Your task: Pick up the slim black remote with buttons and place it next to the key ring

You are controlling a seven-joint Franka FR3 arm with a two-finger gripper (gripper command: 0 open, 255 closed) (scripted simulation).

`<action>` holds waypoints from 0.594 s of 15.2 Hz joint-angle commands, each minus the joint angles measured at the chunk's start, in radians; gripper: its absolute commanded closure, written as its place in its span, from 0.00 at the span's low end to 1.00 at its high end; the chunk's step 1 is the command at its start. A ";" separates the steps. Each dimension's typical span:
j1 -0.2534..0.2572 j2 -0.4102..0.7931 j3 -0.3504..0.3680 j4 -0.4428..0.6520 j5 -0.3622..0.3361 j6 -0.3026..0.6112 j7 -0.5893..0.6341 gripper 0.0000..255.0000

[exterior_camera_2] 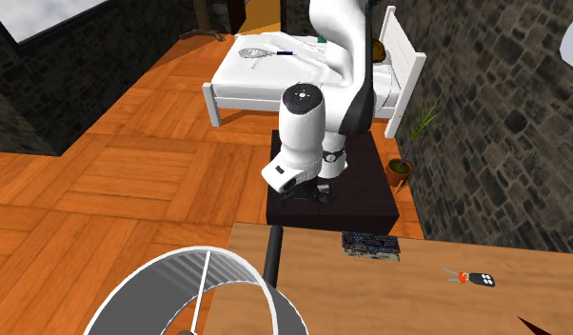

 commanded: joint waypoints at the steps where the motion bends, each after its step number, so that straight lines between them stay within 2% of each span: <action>1: -0.003 0.076 -0.033 0.007 0.013 0.067 -0.035 0.00; 5: -0.002 0.233 -0.093 0.040 0.073 0.177 -0.119 0.00; 9: -0.003 0.403 -0.135 0.097 0.182 0.267 -0.232 0.00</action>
